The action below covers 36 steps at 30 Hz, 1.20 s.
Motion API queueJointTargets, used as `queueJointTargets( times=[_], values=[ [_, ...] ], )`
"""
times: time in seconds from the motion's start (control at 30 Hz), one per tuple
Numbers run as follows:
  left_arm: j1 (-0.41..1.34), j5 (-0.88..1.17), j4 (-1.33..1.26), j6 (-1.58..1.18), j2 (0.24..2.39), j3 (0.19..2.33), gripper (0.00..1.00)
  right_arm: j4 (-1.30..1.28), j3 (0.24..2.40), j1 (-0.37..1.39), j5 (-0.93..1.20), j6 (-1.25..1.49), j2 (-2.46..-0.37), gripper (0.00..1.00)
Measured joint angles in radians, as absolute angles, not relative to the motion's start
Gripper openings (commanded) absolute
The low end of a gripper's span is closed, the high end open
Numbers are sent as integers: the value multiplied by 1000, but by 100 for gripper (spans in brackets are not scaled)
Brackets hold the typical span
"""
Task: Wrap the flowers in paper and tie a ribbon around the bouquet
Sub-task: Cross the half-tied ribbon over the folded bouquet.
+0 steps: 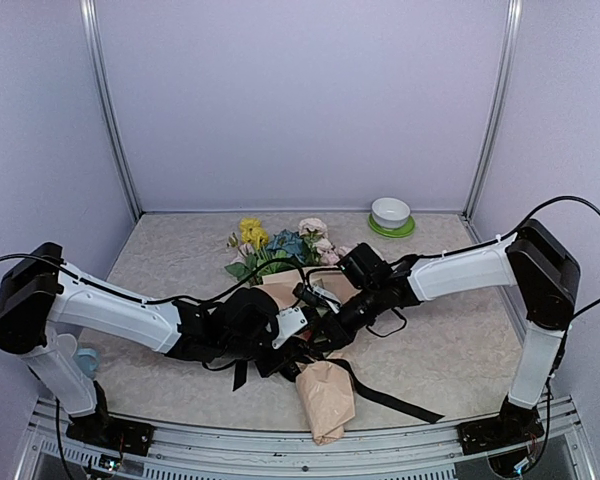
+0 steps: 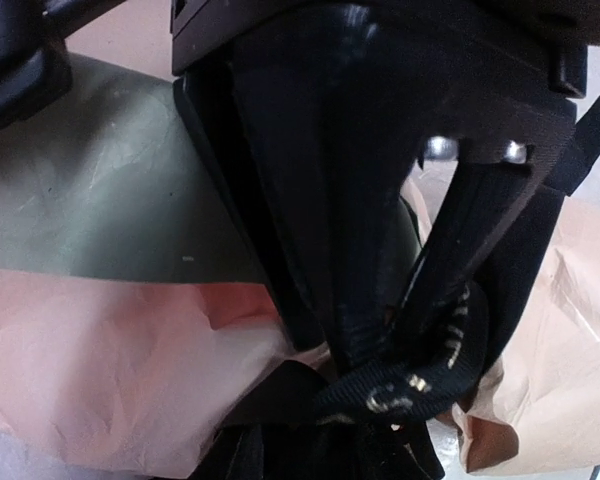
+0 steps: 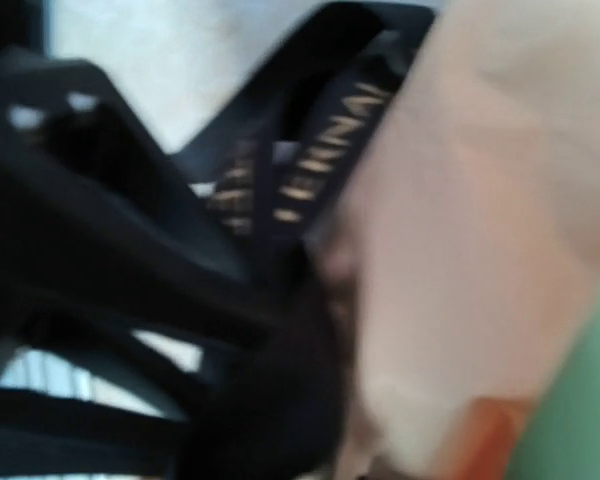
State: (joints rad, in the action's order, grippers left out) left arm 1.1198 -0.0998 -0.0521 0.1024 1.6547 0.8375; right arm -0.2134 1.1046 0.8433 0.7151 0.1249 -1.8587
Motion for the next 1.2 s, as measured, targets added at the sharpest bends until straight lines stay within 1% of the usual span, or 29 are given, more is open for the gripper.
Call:
queueJointTargets(
  times=[0.27,0.37,0.43,0.6,0.77,0.87,0.97,1.1,1.13,1.2],
  values=[
    [1119,-86,-48,102,1655,842,29,-138,1102,847,850,152,-1859,23],
    [1118,-86,-43,102,1657,842,29,-113,1102,848,871,163,-1864,19],
    [1117,-86,-41,102,1657,842,27,-105,1102,848,878,170,-1869,18],
    [1106,-87,-36,91,1660,842,18,-100,1094,849,880,176,-1876,22],
    [1095,-87,-43,81,1662,843,18,-107,1087,857,857,170,-1876,30],
    [1093,-86,-41,78,1662,843,18,-113,1086,865,837,160,-1876,30],
    [1093,-78,-36,77,1662,842,18,-121,1086,873,809,150,-1876,22],
    [1092,-64,-34,75,1662,842,18,-126,1086,876,776,148,-1876,3],
    [1092,-60,-35,74,1662,842,18,-128,1086,876,768,149,-1876,0],
    [1090,-55,-36,73,1662,842,19,-131,1086,876,748,153,-1876,0]
  ],
)
